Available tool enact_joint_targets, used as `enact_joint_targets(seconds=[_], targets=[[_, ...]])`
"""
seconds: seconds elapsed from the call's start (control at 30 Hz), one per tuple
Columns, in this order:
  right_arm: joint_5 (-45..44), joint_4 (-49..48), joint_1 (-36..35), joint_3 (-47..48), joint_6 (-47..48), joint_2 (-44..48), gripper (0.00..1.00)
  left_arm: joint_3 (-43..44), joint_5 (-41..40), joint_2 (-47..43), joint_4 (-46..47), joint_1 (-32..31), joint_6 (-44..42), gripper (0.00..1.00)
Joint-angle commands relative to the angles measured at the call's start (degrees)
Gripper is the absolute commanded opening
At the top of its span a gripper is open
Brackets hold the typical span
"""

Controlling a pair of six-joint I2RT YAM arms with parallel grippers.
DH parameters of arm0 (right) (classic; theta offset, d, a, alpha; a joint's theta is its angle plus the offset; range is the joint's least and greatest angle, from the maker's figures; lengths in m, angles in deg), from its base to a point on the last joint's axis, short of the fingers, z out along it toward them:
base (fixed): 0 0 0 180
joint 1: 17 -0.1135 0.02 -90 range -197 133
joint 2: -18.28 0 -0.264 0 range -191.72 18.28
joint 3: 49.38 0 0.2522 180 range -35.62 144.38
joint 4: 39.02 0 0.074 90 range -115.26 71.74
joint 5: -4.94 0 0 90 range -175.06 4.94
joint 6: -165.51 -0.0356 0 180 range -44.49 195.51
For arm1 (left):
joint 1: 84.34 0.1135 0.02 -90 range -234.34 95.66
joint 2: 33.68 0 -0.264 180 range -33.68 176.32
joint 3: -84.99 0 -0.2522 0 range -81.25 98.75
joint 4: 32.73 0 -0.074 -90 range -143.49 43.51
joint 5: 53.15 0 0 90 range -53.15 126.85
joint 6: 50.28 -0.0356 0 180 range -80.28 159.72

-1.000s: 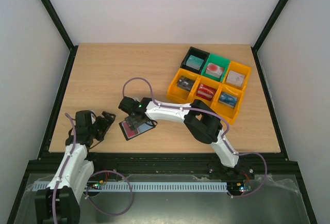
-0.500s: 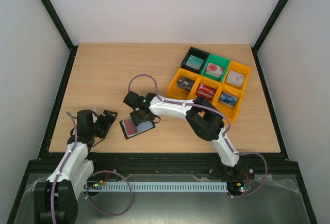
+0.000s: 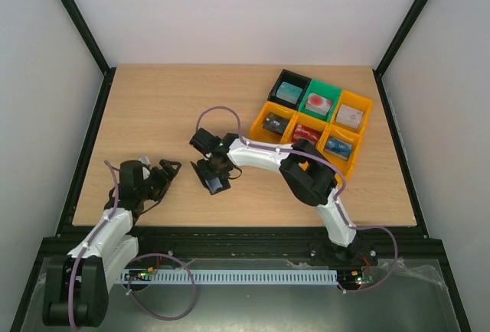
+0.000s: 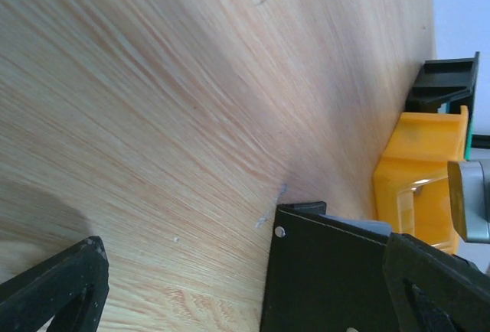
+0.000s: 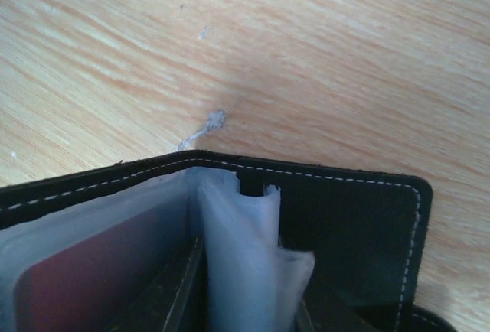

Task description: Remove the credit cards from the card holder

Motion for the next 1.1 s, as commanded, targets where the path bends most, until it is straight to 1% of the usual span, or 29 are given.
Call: enact_joint_targets(seconds=[0.0,0.1,0.13,0.23,0.43,0.57,0.73,0.9,1.0,1.03,1.07], targets=[[-1.5,-1.5,2.1,-1.0,-0.9,2.5,0.17,-0.5,1.3,-2.7,1.9,-0.1,0.1,0.99],[-1.5,-0.2,2.3,1.4,-1.1,3.8,0.02,0.0,3.3,-4.5,3.0,-0.1,-0.7,0.99],[-1.7,0.6,2.3,2.5,-1.3,4.0,0.02,0.2,4.4,-5.2,3.9,-0.1,-1.2,0.99],[-3.8,3.2,2.3,6.3,-1.7,5.0,0.02,1.4,8.0,-7.0,7.0,-0.2,-2.8,0.99],[-5.1,1.5,2.5,8.0,-0.9,11.2,0.02,3.8,9.3,-10.7,4.3,0.9,-5.2,0.99],[-8.3,3.5,2.7,10.5,-0.5,14.7,0.02,9.3,14.7,-12.6,6.6,1.8,-8.0,0.99],[-5.1,0.7,2.7,10.8,2.4,19.5,0.02,14.3,17.7,-14.0,6.5,1.1,-11.2,0.98],[-4.0,0.6,2.4,11.9,3.5,21.5,0.02,15.8,20.0,-14.7,7.3,-0.2,-12.9,0.93],[-2.4,-0.5,1.1,12.1,5.3,22.7,0.02,16.5,18.2,-14.6,5.2,-0.5,-14.3,0.8],[-2.2,-0.9,0.4,12.1,6.5,23.0,0.01,16.8,18.0,-14.3,4.8,-0.5,-14.9,0.77],[-2.7,-0.9,-0.4,12.3,7.5,23.1,0.02,17.2,18.2,-13.9,4.8,-0.5,-15.3,0.76]])
